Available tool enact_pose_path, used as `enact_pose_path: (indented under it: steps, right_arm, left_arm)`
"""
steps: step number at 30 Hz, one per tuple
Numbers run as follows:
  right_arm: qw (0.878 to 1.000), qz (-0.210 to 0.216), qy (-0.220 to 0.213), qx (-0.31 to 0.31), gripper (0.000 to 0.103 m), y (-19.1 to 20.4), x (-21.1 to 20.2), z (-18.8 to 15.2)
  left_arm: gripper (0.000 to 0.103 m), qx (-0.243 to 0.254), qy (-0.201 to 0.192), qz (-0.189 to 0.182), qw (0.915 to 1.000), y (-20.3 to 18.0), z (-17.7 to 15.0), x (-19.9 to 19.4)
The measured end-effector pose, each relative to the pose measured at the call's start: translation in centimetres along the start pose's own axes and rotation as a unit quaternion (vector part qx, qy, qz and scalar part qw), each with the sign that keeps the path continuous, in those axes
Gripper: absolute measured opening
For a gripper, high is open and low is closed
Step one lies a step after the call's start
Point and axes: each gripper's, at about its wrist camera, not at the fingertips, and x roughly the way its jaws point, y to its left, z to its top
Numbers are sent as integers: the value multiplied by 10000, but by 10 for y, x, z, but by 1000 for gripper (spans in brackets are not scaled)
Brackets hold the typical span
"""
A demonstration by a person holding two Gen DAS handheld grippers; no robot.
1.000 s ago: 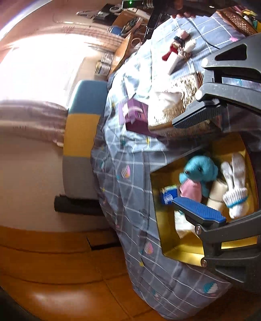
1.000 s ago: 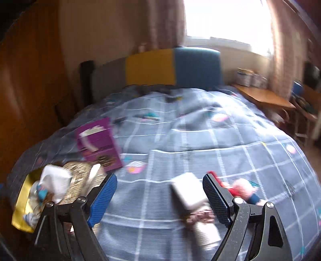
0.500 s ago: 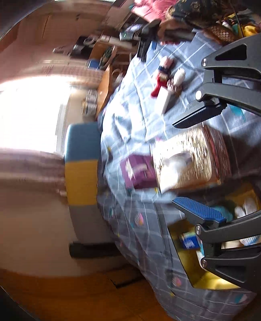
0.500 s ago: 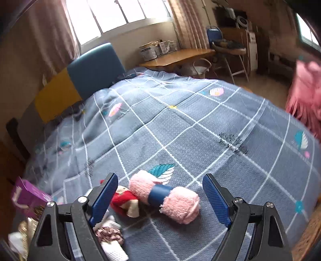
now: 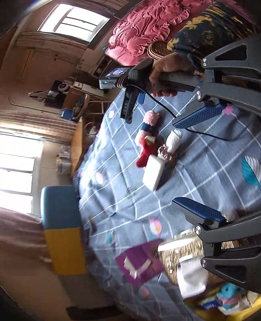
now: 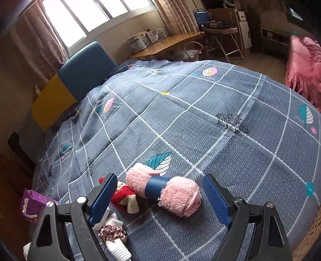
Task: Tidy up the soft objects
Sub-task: 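Lower the left tool onto the white rectangular sponge and grasp it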
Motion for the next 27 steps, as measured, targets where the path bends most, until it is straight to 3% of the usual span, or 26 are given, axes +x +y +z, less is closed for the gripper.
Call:
enact_pose_path:
  steps: [5, 9, 19, 27]
  right_arm:
    - [9999, 112, 15, -26, 88, 2, -1, 0]
    - [9997, 240, 53, -4, 88, 3, -2, -1]
    - [9985, 474, 194, -193, 89, 13, 1, -5]
    - [9970, 710, 322, -18, 89, 9, 3, -5]
  left_arm:
    - [71, -625, 710, -398, 9947, 6, 14, 68]
    - [70, -1460, 1292, -423, 9799, 28, 21, 124]
    - [70, -2724, 1892, -263, 9430, 59, 45, 207]
    - [70, -2969, 2048, -48, 9327, 61, 58, 242]
